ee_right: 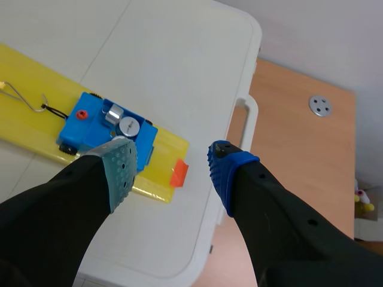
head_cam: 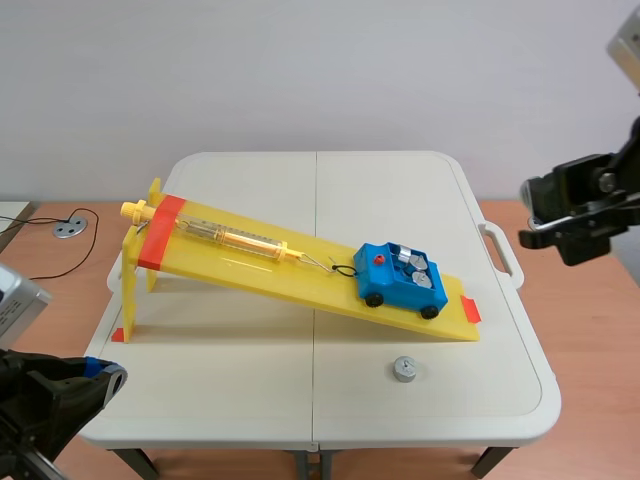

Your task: Place the four metal weights on the blue cart on the ramp.

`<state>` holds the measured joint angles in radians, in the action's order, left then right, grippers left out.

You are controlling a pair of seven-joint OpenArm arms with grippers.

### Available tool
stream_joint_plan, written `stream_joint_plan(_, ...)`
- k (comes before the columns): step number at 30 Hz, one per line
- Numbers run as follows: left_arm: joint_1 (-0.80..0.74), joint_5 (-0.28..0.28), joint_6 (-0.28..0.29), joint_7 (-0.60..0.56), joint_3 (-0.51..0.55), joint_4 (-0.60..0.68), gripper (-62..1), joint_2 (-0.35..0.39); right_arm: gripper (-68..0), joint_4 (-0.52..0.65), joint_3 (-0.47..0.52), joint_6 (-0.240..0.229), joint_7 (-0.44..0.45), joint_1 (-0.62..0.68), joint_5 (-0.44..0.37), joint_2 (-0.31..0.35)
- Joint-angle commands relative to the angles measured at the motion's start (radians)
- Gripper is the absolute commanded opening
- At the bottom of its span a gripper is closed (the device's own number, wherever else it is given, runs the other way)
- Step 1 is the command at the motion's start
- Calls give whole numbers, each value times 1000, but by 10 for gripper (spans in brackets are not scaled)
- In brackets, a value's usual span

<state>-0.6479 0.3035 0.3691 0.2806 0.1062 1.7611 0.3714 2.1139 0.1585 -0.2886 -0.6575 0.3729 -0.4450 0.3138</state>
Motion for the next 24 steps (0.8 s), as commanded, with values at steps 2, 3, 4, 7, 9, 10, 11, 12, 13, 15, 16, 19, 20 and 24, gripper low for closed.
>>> stream_joint_plan(2, 20, 44, 20, -101, 14, 62, -573, 5, -392, 64, 47, -33, 83, 21, -75, 38)
stream_joint_plan(3, 20, 44, 20, -101, 14, 62, -573, 5, -393, 63, 53, -35, 84, 34, -76, 38)
stream_joint_plan(4, 20, 44, 20, -100, 14, 62, -573, 6, -393, 63, 55, -41, 85, 45, -76, 38)
stream_joint_plan(7, 20, 44, 20, -100, 14, 62, -573, 5, -392, 50, 53, -54, 88, 58, -80, 38)
stream_joint_plan(9, 20, 44, 20, -100, 14, 62, -573, 5, -384, 26, 46, -58, 99, 57, -79, 37)
stream_joint_plan(10, 20, 44, 20, -100, 14, 62, -573, 5, -375, 7, 41, -61, 110, 57, -79, 37)
stream_joint_plan(11, 20, 44, 20, -100, 14, 62, -573, 5, -371, -14, 35, -66, 119, 56, -79, 37)
stream_joint_plan(12, 20, 44, 20, -100, 14, 62, -573, 5, -370, -39, 27, -74, 127, 56, -79, 37)
stream_joint_plan(13, 20, 44, 20, -100, 14, 62, -573, 5, -370, -66, 18, -79, 133, 51, -79, 37)
stream_joint_plan(15, 20, 44, 20, -100, 14, 62, -573, 5, -370, -129, -6, -88, 143, 34, -79, 33)
stream_joint_plan(16, 20, 44, 20, -100, 14, 62, -573, 6, -370, -161, -19, -99, 154, 24, -75, 29)
stream_joint_plan(19, 20, 44, 20, -100, 14, 62, -573, 6, -370, -240, -62, -103, 187, -12, -39, 11)
stream_joint_plan(20, 20, 44, 20, -100, 14, 62, -573, 5, -370, -260, -77, -103, 200, -25, -21, 3)
stream_joint_plan(24, 20, 44, 20, -100, 14, 62, -573, 5, -370, -319, -141, -102, 234, -77, 42, -26)
